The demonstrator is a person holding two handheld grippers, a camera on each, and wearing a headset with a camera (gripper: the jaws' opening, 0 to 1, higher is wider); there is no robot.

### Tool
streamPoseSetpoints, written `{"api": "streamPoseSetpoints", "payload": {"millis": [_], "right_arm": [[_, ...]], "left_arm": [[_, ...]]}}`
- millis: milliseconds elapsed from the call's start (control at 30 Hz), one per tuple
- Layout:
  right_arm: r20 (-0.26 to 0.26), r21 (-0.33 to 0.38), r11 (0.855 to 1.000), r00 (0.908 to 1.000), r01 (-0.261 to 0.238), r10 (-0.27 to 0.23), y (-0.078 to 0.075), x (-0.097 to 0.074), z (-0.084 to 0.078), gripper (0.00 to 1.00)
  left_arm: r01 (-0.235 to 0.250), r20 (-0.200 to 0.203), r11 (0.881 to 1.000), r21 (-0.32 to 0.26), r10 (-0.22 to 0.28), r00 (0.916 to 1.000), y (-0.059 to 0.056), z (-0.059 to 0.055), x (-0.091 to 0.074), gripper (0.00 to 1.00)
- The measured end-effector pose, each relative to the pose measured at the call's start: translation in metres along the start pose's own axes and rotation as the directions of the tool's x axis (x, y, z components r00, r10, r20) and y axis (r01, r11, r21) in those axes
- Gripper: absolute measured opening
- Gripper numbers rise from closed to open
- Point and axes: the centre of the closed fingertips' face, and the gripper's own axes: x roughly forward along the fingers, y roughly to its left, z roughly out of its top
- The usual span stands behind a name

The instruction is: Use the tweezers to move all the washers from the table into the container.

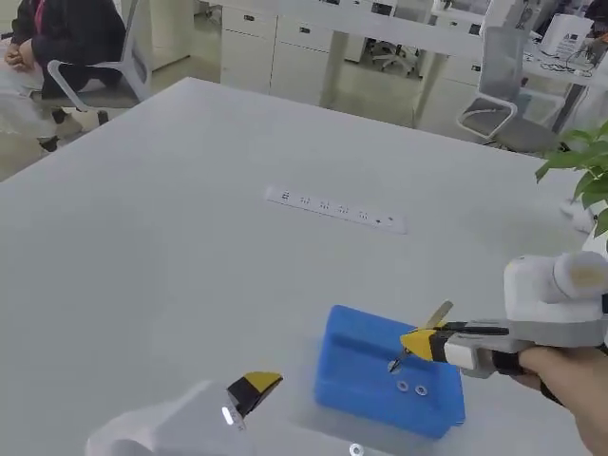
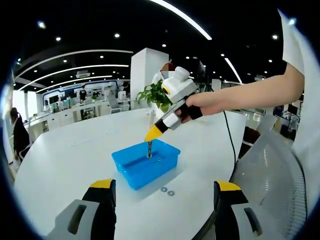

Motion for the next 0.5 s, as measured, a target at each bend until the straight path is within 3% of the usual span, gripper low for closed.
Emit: {"api": "streamPoseSetpoints", "payload": {"millis": [500], "right_arm": [[-0.087, -0.020, 1.000, 0.9962, 0.001, -0.003, -0.009, 0.027, -0.013, 0.03]], "left_arm": [[0.003, -0.013, 1.000, 0.005, -0.003, 0.9999, 0.001, -0.002, 0.001, 0.81]]}}
